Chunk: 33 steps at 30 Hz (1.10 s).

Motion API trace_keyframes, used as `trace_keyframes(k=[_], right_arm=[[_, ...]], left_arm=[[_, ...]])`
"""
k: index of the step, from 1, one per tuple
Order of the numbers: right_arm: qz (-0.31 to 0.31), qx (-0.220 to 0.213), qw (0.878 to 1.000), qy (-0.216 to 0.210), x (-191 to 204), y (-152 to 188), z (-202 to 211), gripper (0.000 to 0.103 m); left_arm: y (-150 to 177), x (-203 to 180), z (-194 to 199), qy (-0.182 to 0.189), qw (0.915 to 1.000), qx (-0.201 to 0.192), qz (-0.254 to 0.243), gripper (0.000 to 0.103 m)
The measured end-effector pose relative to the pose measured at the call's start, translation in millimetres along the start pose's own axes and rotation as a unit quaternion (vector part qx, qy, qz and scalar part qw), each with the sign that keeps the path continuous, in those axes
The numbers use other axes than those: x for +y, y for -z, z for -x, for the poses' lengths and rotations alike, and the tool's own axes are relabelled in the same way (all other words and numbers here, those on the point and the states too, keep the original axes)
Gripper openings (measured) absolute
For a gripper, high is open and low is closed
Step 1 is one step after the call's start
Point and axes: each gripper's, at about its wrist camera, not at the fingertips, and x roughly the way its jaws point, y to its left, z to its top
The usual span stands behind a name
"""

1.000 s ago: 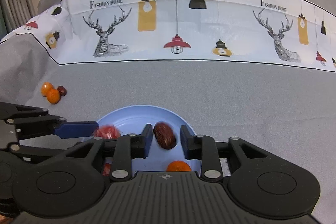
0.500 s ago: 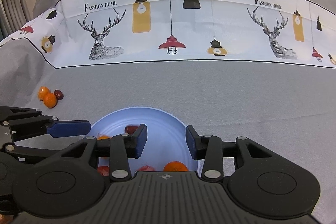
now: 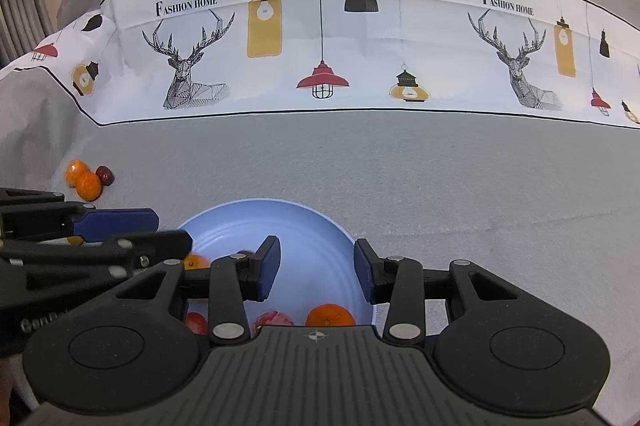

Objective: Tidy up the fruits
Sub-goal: 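Grasp a mandarin with the left tool while the right tool grasps a small yellow fruit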

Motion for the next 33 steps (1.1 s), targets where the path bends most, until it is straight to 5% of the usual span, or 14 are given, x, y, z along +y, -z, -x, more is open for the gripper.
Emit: trace_keyframes(k=[11,21,27,31,33], right_arm=[[-0.003,-0.016,1.0,0.0,14.4,-1.5,-2.4,0.041],[0.001,-0.025,0.999,-0.026,37.7,-4.9,-9.9,0.025],[0.009,-0.031,0.998,-0.049,53.6,-7.7,-12.8,0.019],[0.018,-0.033,0.997,-0.061,62.7,-7.0,-12.7,0.019],[0.021,-0.034,0.997,-0.066,66.8,-7.4,-13.2,0.019]], left_arm=[[-10.1,19.6,10.0,-0.013,0.9991,-0.018,0.037,0.017],[-23.3,50.6,35.2,-0.041,0.9957,-0.053,0.063,0.017],[-65.3,99.9,21.2,-0.089,0.9896,-0.002,0.113,0.017],[-56.8,133.9,11.3,-0.12,0.9867,-0.003,0.109,0.018],[-40.4,152.0,-12.2,-0.142,0.9782,0.071,0.135,0.017]])
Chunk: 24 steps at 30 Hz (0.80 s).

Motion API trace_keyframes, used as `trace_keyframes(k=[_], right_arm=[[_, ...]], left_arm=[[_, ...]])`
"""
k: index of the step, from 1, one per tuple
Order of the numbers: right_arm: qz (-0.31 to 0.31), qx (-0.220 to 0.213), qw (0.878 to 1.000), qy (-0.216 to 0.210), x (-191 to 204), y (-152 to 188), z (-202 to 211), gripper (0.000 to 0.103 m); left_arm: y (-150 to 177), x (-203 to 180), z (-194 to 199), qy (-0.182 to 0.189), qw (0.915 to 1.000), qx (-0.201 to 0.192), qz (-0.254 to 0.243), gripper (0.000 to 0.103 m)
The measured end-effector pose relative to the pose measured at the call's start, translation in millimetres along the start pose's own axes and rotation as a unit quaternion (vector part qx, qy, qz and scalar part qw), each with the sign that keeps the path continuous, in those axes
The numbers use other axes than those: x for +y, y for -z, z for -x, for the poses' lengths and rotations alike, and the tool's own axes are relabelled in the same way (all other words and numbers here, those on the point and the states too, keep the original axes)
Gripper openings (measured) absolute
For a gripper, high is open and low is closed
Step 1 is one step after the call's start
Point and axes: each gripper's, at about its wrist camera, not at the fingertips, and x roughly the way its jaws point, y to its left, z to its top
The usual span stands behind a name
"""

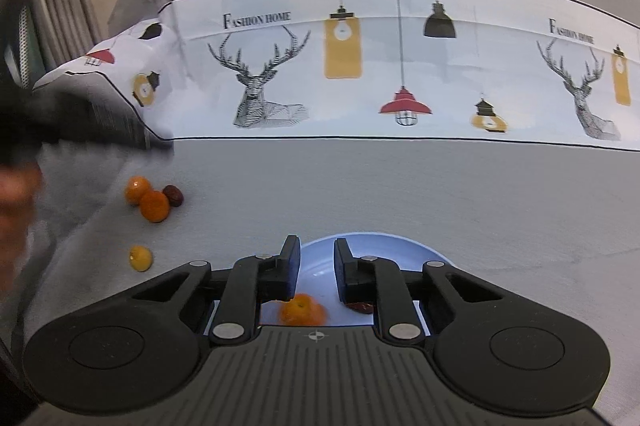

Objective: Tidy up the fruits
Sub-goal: 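Grasp a mandarin with the left tool while the right tool grasps a small yellow fruit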

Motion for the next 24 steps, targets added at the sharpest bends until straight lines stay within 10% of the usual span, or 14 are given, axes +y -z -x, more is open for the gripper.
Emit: trace_keyframes(k=[15,24], right_arm=[[0.058,0.003,0.991,-0.122,74.8,3.1,-17.5,0.019],[0.086,0.04,0.981,-0.168,114.6,2.9,-50.1,0.023]], left_arm=[[-18.0,95.2,-3.8,0.023,0.9775,0.044,0.205,0.018],[-18.7,99.1,-16.7,0.036,0.9799,0.08,0.179,0.037]])
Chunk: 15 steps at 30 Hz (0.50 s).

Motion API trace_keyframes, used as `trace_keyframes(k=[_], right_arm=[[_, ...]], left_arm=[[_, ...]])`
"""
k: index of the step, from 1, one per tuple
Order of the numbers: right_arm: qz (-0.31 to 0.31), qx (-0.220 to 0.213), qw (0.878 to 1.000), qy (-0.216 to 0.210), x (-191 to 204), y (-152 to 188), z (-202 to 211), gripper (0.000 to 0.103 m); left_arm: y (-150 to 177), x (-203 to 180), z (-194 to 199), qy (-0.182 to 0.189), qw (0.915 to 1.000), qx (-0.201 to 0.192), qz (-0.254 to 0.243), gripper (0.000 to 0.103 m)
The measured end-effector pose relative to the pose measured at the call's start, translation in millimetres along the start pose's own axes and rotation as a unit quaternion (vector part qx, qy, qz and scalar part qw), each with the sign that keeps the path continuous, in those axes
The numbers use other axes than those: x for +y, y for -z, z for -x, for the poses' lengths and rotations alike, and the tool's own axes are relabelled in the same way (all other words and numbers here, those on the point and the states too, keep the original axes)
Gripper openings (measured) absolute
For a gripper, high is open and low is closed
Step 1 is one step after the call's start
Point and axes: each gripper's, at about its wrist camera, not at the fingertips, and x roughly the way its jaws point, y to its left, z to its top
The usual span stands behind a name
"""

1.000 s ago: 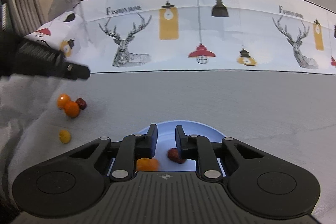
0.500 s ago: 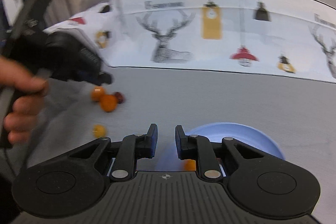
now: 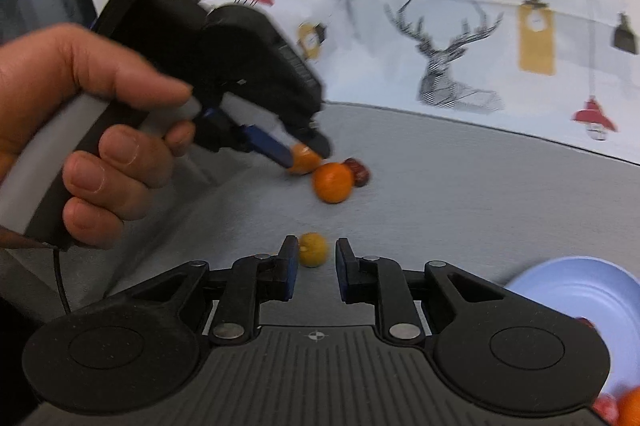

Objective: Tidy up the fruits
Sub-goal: 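Grasp a mandarin with the left tool while the right tool grasps a small yellow fruit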

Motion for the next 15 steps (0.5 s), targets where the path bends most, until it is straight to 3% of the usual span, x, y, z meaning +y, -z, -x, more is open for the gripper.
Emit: trace_keyframes(k=[2,15], right_arm=[[0.001,0.012,1.0,0.001,1.3,-2.8,-13.0,0.026],[0.003,0.066,0.998,0.011,2.7,-9.7,-67.6,0.034]], left_arm=[[-1.5,-0.4,-7.1,-0.003,0.9999,0.009,-0.005,0.042],[-6.4,-17.9,-45.6,-0.03,0.9973,0.044,-0.051,0.044]])
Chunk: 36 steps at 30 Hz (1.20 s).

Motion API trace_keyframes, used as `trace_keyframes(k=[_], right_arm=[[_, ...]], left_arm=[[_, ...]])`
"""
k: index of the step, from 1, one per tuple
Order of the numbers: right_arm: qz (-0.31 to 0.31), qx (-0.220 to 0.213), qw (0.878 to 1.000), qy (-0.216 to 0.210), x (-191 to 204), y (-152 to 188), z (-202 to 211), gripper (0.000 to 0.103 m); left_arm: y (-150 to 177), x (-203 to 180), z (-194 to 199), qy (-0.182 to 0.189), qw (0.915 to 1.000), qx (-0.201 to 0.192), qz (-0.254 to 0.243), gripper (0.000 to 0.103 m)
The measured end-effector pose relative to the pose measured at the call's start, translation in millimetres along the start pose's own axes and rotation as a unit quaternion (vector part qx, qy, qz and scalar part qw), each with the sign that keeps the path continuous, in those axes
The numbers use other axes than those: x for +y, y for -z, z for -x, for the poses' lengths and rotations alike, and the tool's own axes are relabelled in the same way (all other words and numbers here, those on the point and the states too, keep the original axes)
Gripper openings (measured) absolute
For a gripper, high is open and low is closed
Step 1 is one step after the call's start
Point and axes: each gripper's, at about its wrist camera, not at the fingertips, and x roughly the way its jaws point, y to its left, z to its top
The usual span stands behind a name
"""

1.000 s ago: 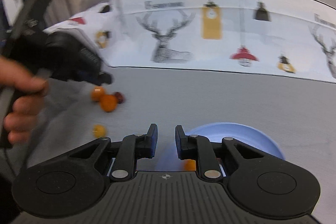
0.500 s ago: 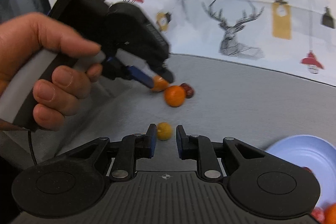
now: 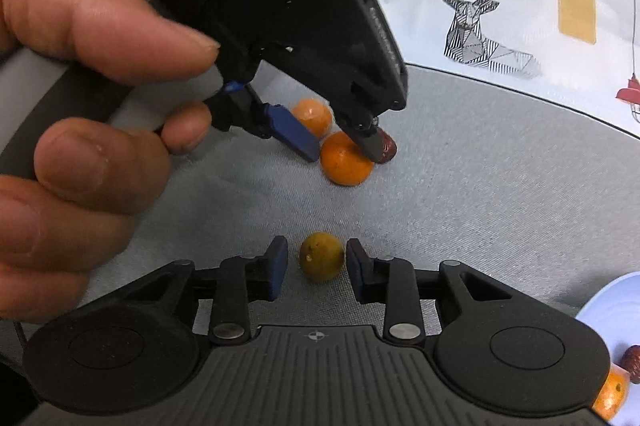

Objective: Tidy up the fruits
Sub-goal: 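Grasp a mandarin with the left tool while the right tool grasps a small yellow fruit, then carry the mandarin with the left tool while the right tool carries the yellow fruit over the plate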

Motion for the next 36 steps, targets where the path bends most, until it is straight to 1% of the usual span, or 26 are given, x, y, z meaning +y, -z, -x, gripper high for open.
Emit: trace_keyframes(k=[4,6,8,11,13,15,17,19,22,25,30,33,36], right_arm=[[0.009,0.011,1.0,-0.002,3.2,2.8,-4.0,0.033],[0.017,0.009,1.0,0.004,4.4,2.3,-3.9,0.026],[0.018,0.008,1.0,0.004,5.5,2.7,-1.6,0.026],[0.007,-0.005,0.999,0.033,1.8,-1.3,6.8,0.026],[-0.006,-0.01,0.998,0.054,-4.7,-4.1,12.3,0.026],[-0.024,-0.005,0.997,0.077,-14.0,-5.8,12.1,0.026],[-0.044,0.01,0.995,0.088,-21.8,-4.6,7.7,0.026],[-0.06,0.023,0.994,0.09,-25.9,-1.7,3.4,0.026],[-0.042,0.02,0.994,0.096,-20.9,-2.1,2.6,0.026],[-0.041,0.021,0.994,0.095,-20.9,-2.5,2.5,0.026],[-0.042,0.016,0.995,0.093,-21.9,-2.1,6.3,0.026],[-0.046,0.002,0.995,0.09,-24.7,0.8,14.8,0.026],[-0.039,-0.025,0.994,0.094,-27.0,-0.4,29.9,0.026]], left_arm=[[1.7,-3.4,-8.2,-0.01,0.9998,0.009,-0.016,0.043],[2.6,-4.0,-9.7,-0.011,0.9997,0.013,-0.016,0.038],[3.1,-3.8,-6.2,-0.011,0.9998,0.009,-0.014,0.037],[5.8,-3.6,6.9,-0.012,0.9999,0.002,-0.009,0.037],[9.8,-4.5,18.6,-0.006,0.9999,-0.007,-0.01,0.037],[13.4,-5.6,17.4,-0.002,0.9999,0.007,-0.011,0.037],[14.7,-7.3,8.3,-0.015,0.9994,0.027,-0.018,0.037],[14.7,-8.2,4.5,-0.024,0.9989,0.032,-0.024,0.037],[12.9,-10.6,1.3,-0.021,0.9988,0.037,-0.025,0.037],[14.3,-13.5,-2.2,-0.027,0.9982,0.04,-0.036,0.037],[18.0,-16.1,-5.5,-0.031,0.9979,0.034,-0.045,0.037],[21.8,-14.7,-2.4,-0.029,0.9982,0.025,-0.046,0.036],[29.4,-19.7,10.8,-0.036,0.9983,-0.004,-0.046,0.036]])
